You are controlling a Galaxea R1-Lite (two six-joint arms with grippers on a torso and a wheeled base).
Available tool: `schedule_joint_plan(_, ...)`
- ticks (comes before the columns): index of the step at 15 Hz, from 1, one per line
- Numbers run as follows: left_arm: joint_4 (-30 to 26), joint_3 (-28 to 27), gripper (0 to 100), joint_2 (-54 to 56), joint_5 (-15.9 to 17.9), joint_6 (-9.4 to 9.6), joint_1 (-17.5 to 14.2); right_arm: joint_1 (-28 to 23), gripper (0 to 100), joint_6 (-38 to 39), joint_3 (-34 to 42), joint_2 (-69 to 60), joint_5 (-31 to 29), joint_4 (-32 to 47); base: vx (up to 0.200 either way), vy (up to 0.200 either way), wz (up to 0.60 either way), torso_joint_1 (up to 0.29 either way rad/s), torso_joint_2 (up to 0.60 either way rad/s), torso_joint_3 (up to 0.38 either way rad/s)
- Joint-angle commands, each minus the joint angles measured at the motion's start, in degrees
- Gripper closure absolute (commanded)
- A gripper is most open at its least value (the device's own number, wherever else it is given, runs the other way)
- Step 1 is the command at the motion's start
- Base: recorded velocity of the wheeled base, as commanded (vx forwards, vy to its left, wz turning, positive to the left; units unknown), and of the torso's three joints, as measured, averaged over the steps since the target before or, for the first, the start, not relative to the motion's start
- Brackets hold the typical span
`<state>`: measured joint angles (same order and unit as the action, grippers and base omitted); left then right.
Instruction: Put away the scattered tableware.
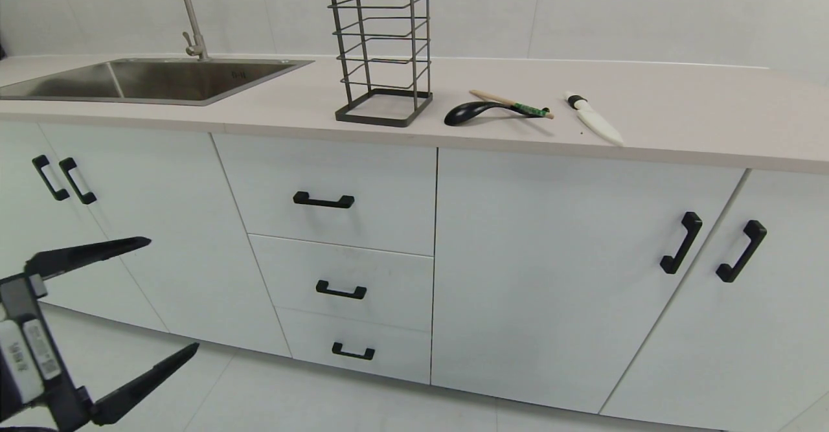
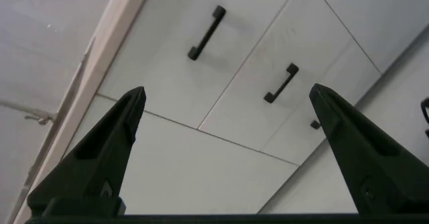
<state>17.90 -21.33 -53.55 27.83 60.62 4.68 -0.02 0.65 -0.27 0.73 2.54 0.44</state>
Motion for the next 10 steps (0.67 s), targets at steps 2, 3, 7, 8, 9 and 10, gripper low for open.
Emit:
schedule_joint_plan(2,-0.14,-1.34,0,-9.90,-2.43,4.59,8.85,0.02,100,-0.03,0.00,0.15,0.01,0.00,0.000,0.000,0.00,0.000,0.00,0.000)
schedule_joint_plan(3,-0.14,-1.17,0,-11.31,-3.92,4.68,10.26,-0.06,100,-0.03,0.00,0.06,0.01,0.00,0.000,0.000,0.00,0.000,0.00,0.000)
schedule_joint_plan(7,-0.14,-0.73,0,-18.25,-11.40,4.85,15.53,-0.06,100,-0.03,0.00,0.06,0.01,0.00,0.000,0.000,0.00,0.000,0.00,0.000)
schedule_joint_plan(8,-0.14,-0.55,0,-19.75,-13.07,4.85,15.97,0.02,100,-0.03,0.00,0.15,0.01,0.00,0.000,0.000,0.00,0.000,0.00,0.000)
schedule_joint_plan(9,-0.14,-0.55,0,-20.36,-13.50,4.85,15.97,0.02,100,0.06,0.00,0.06,0.01,0.00,0.000,0.000,0.00,0.000,0.00,0.000)
schedule_joint_plan(10,0.12,-0.55,0,-23.09,-14.30,5.03,15.97,-0.06,100,-0.03,0.00,0.15,0.01,0.00,0.000,0.000,0.00,0.000,0.00,0.000)
